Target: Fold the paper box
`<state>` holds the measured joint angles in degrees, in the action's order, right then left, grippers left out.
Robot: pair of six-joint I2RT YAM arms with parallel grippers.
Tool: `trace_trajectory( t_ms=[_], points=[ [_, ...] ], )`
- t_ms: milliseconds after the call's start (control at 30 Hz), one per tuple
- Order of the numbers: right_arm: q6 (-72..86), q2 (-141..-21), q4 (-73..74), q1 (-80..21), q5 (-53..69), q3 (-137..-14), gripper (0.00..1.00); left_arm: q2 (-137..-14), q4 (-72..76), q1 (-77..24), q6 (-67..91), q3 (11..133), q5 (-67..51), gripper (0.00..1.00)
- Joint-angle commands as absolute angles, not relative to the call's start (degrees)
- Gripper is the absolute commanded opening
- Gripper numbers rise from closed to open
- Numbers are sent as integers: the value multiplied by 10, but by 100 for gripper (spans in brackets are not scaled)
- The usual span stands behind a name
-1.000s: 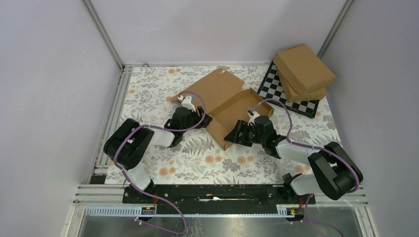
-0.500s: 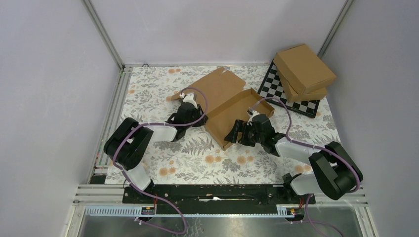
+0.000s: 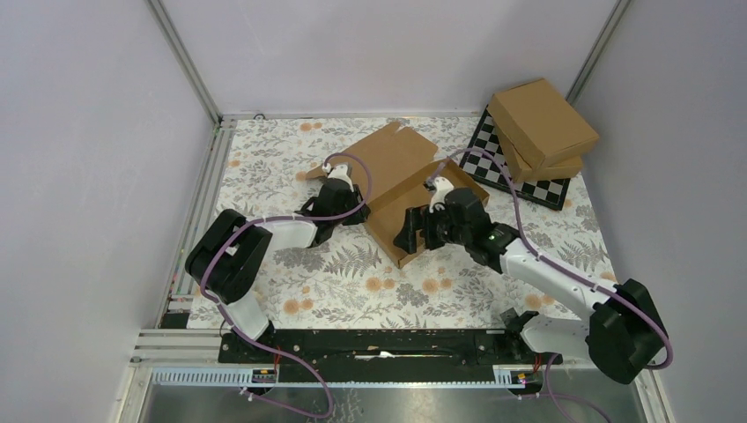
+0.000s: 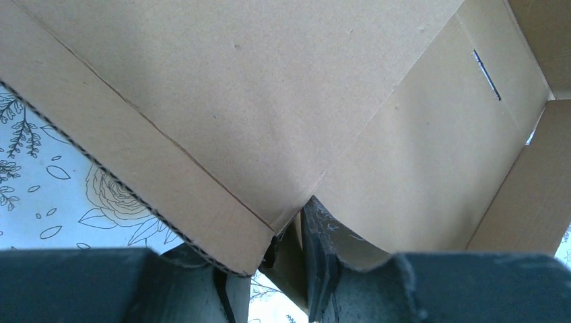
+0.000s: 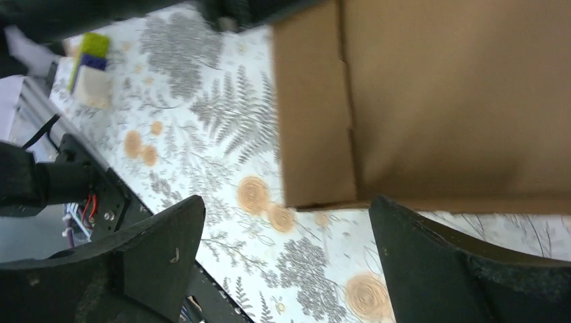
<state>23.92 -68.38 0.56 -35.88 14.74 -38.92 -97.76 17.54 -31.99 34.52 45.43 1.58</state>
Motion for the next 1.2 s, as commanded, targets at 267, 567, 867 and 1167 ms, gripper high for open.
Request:
trace_trajectory(
  t_ms=[267,567,867,1167],
  points=[
    [112,-874,7,-460,103,-529,95,-980,149,-331,330,470,-9,7],
    [98,-998,-40,-470,50,-575,88,-976,161,-331,333,462,-30,9],
    [80,-1050,-72,-491,-18,-598,71,-974,166,-330,336,458,-44,10],
    [107,-1056,-101,-490,-2,-575,0,-959,172,-328,345,449,-48,24]
  ],
)
